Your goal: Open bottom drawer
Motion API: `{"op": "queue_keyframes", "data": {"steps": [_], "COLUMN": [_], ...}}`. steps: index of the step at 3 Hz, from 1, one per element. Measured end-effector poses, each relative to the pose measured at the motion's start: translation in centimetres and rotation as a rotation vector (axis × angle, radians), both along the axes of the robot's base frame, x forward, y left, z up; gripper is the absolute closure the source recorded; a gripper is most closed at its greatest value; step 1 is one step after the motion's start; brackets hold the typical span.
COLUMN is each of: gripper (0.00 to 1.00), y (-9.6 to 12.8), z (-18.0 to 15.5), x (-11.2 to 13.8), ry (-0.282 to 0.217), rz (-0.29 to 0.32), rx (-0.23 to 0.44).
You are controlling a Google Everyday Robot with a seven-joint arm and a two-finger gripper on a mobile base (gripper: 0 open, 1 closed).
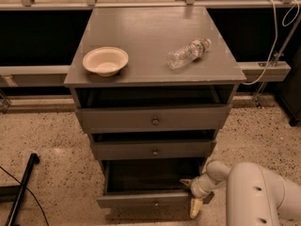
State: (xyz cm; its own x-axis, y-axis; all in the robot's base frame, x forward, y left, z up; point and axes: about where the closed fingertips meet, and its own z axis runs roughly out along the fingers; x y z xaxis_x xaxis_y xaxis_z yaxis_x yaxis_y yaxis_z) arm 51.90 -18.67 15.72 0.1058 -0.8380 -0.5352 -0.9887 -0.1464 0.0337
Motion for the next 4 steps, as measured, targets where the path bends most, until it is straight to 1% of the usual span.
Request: {"op": "queue_keyframes", "data": {"steps": [1, 2, 3, 4], "gripper": [0.02, 0.25, 0.49, 0.55], "y": [-0.6, -0.7, -0.6, -0.7], "z": [-0.1, -0.2, 0.9, 2.0], "x": [-2.2, -3.5, -5.2, -6.9], "ry": [0.024, 0.052, 0.064, 0.076], "rz": [-0.004, 0.021, 0.053, 0.082], "rx": [-0.019, -0.041, -0.029, -0.034]}}
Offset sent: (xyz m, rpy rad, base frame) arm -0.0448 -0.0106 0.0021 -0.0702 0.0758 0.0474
